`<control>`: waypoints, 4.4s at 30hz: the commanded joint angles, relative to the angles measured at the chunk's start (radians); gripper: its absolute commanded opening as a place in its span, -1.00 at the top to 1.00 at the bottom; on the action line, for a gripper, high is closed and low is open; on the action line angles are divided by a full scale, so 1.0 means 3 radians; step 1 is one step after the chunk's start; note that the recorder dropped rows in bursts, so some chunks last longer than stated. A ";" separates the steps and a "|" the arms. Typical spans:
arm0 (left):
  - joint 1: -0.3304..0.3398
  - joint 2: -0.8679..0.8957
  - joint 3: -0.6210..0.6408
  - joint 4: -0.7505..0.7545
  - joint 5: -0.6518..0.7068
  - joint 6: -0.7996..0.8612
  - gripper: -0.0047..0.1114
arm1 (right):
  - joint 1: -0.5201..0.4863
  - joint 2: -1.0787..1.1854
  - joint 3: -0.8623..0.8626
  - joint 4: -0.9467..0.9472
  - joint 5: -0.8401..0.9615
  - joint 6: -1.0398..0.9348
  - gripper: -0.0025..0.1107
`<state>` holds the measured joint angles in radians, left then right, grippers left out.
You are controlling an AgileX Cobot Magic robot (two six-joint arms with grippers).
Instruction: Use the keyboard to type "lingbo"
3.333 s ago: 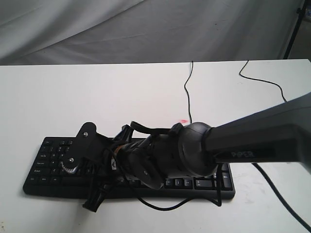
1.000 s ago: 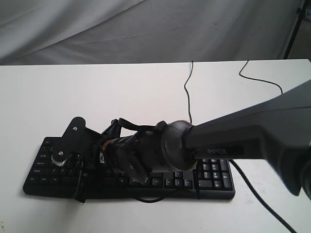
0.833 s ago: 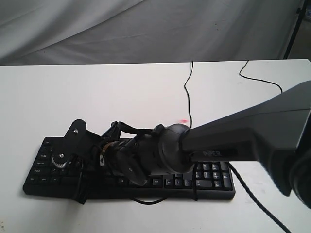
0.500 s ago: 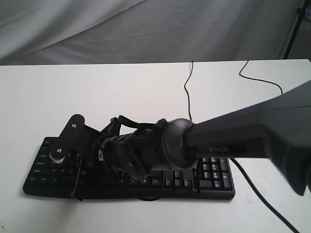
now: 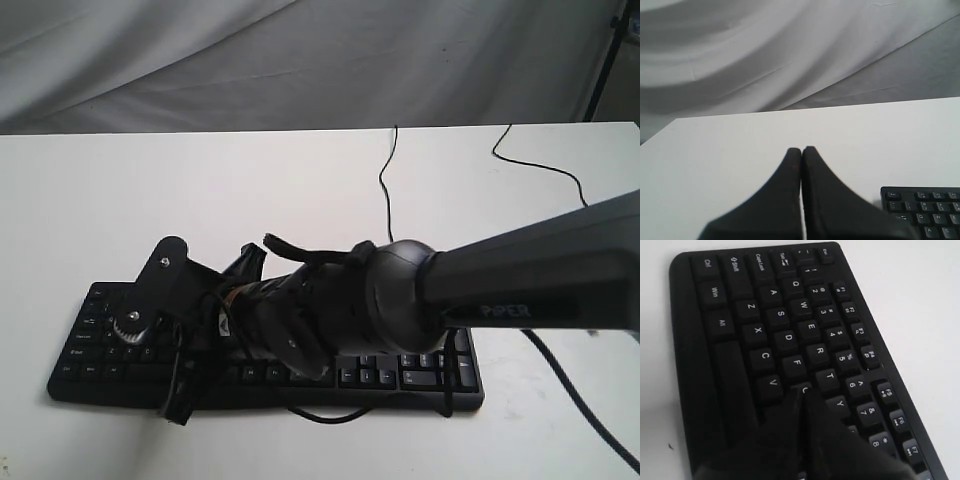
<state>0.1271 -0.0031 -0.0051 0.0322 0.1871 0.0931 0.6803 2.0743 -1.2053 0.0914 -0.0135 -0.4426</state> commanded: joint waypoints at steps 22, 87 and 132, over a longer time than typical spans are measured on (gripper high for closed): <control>-0.0013 0.0010 0.0017 -0.0002 -0.0014 -0.0009 0.91 | 0.0063 0.0167 0.0019 0.0013 -0.0253 -0.0019 0.96; -0.0013 0.0010 0.0017 -0.0002 -0.0014 -0.0009 0.91 | -0.0411 -0.0093 0.0405 -0.0024 -0.0284 -0.0094 0.96; -0.0013 0.0010 0.0017 -0.0002 -0.0014 -0.0009 0.91 | -0.0404 -0.2986 0.1977 0.0372 -0.0215 -0.0065 0.96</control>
<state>0.1271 -0.0031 -0.0051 0.0322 0.1871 0.0931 0.5642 1.3174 -0.6834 0.1363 -0.0693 -0.4698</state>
